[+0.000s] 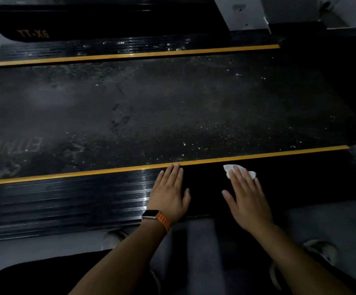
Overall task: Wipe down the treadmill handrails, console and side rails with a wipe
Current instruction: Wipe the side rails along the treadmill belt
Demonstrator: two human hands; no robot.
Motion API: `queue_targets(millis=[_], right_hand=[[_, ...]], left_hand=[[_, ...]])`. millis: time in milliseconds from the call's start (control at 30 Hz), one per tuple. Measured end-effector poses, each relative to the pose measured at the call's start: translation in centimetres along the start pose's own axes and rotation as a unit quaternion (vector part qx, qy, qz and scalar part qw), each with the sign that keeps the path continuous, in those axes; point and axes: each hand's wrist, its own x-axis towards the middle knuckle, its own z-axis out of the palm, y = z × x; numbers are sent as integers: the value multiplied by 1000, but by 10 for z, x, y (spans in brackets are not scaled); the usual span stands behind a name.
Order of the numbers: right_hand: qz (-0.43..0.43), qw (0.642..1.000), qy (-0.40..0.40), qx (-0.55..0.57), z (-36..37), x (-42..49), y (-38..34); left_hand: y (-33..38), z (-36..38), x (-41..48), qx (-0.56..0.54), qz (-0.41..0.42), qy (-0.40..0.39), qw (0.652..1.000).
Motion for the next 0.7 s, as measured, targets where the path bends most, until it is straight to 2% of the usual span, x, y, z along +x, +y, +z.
queue_targets(millis=[100,233,333,400,567,633,700], right_hand=[[31,1000,-3,6,3,-5,-14],[-57,998,-2,-4,14,-6,-61],[-98,995,8,-10,15,-8,-57],[-85,996,16,-8,12,-10,-36],[25,999,20,-6,9,-19,-13],[13,999,29,0,12,-17,-32],[-47,998,40,1,18,-18,-51]], left_hand=[[-1,1,0,0,0,-1,1000],[-1,2,-1,-6,2,3,1000],[-2,2,-1,-7,0,1,1000],[-1,2,0,-5,-1,0,1000],[-1,2,0,-5,0,-3,1000],[-2,3,0,-3,0,-1,1000],[-2,3,0,-2,1,5,1000]])
